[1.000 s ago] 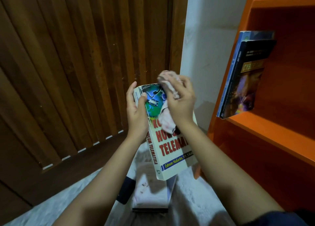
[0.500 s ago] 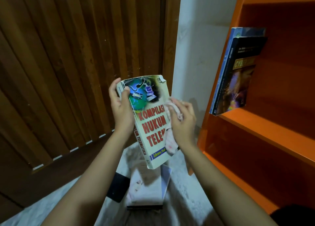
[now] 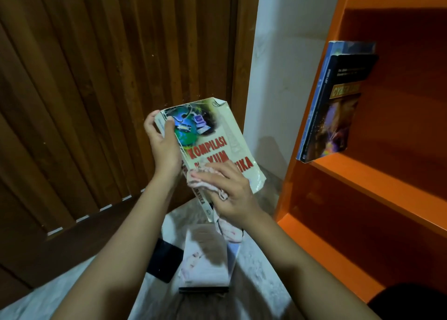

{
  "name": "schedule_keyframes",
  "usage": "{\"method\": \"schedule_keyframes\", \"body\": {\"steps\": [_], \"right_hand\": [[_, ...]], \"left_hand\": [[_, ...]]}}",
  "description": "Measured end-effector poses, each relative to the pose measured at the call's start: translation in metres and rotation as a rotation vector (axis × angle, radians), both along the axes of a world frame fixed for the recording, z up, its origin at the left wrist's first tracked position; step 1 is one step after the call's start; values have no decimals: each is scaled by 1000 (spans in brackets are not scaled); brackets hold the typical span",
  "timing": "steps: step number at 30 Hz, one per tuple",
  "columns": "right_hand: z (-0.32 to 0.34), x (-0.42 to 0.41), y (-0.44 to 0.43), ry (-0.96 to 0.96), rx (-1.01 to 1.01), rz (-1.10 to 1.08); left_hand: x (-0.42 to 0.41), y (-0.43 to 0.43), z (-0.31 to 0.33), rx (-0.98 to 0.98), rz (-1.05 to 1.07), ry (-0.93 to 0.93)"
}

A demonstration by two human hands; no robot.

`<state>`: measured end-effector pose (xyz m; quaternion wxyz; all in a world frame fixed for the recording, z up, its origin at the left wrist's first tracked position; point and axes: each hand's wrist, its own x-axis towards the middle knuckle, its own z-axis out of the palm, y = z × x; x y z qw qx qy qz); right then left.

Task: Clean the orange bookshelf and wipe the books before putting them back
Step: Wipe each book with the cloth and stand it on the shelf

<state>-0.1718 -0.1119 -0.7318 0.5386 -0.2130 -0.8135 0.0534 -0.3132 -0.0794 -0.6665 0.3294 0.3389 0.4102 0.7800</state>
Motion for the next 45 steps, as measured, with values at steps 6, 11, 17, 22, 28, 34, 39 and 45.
{"method": "schedule_keyframes", "body": {"steps": [6, 11, 17, 22, 28, 34, 39, 45], "right_hand": [[-38, 22, 6, 176, -257, -159], [-32, 16, 14, 362, -613, -324], [12, 33, 37, 531, -669, -238], [48, 86, 48, 617, -625, -210], [82, 170, 47, 726, -489, -269], [89, 240, 60, 819, -465, -432], [85, 270, 89, 995, -343, -523], [69, 274, 122, 1181, -239, -562]], "left_hand": [[-15, -9, 4, 8, 3, -84], [-6, -19, 5, 32, -27, -56], [18, -23, 13, 104, -161, 77], [63, -19, 37, 196, -301, 102], [144, -3, 69, 306, -456, -4], [219, 13, 77, 336, -546, 5], [253, 43, 62, 432, -369, 189], [275, 65, 54, 531, -114, 407]]}}
